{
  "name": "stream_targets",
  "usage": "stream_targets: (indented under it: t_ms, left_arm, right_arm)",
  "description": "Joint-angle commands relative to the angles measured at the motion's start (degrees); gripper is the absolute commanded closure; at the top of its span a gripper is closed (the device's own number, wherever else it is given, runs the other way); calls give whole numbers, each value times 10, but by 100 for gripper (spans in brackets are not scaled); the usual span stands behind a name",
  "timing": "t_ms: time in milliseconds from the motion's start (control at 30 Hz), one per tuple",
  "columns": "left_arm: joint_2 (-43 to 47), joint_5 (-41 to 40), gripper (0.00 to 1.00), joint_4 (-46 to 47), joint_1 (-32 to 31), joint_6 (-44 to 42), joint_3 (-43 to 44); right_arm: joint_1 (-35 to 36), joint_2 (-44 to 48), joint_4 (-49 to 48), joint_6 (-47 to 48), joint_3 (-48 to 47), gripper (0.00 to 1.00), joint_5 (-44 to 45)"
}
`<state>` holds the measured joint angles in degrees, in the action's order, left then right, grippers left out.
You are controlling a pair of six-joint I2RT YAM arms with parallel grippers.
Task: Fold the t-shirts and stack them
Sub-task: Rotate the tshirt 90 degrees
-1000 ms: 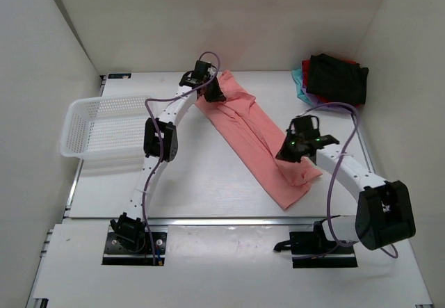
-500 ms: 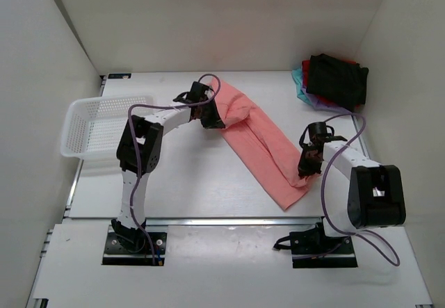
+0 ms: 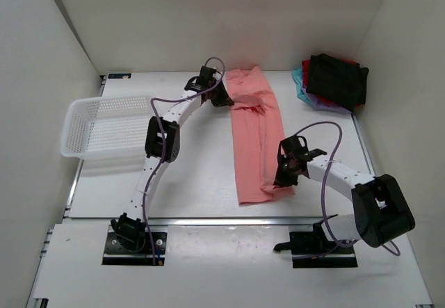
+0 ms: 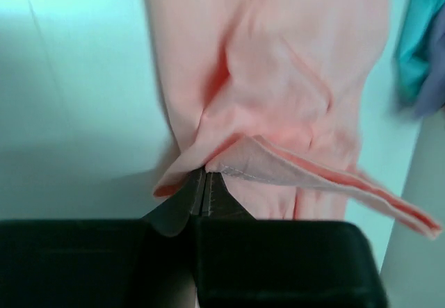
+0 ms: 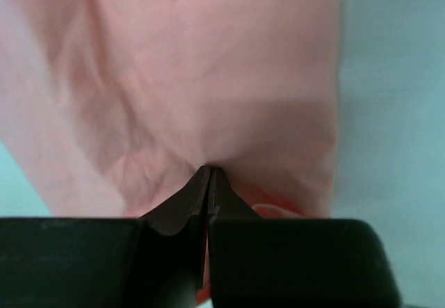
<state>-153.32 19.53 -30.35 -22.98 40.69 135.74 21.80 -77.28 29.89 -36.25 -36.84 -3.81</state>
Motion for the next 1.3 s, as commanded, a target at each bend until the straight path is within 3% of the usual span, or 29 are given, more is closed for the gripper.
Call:
stream_targets:
  t_ms: [0,67,233,333,367,400,433,533,600,700,767,867,900,933,967,1067,1100,1133,1167,1233,1267]
  left_arm:
    - [-75,-4,100,-27,31,39,194]
    - [-107,25,95,18,43,93,234]
    - [-43,60,74,240,45,156,99]
    - [-25,82,63,347,33,175,88]
    - [-29,99,54,352,29,179,109]
    - [-42,112,35,388,28,189,116]
    - [-47,135,3,409,25,195,139]
    - [-60,173,1,444,22,223,174]
    - [-59,194,1,418,22,215,209]
    - [-42,218,1,304,17,151,270]
    - [-14,248,2,214,9,100,267]
    - [18,283,13,107,-1,51,269]
    - [34,290,20,84,-4,21,266]
    - [54,295,64,41,-13,-1,267]
    - [68,292,100,-1,-21,-23,270]
    - [104,296,100,-90,-36,-60,270]
    - [109,291,96,-137,-41,-70,269]
    - [122,291,63,-159,-46,-95,267]
    - [136,284,40,-205,-55,-122,266]
    - [148,281,34,-276,-71,-161,269]
    - [151,279,22,-331,-84,-185,269]
  right_arm:
    - [40,-38,-2,-75,55,100,-57]
    - [66,-47,1,-77,49,100,-50]
    - [70,-64,-8,-63,53,100,-52]
    - [66,-61,-9,-57,55,100,-49]
    - [64,-63,-15,-58,62,100,-48]
    - [60,-60,-17,-50,57,99,-49]
    - [60,-64,-19,-48,60,100,-46]
    - [58,-72,-19,-33,58,100,-40]
    - [60,-79,-23,-25,53,100,-37]
    - [50,-72,-12,-3,31,100,-29]
    - [38,-61,-1,22,13,100,-21]
    - [18,-21,15,54,-5,99,-5]
    - [0,0,19,61,-9,100,-6]
    - [-18,21,26,72,-12,100,-4]
    - [-34,31,27,86,-11,100,-6]
    - [-89,73,46,129,-14,98,-19]
    - [-96,84,50,147,-14,92,-26]
    - [-111,99,56,153,-14,87,-36]
    - [-127,109,59,159,-10,84,-40]
    - [-133,135,51,157,4,78,-51]
    - [-133,143,49,160,7,76,-53]
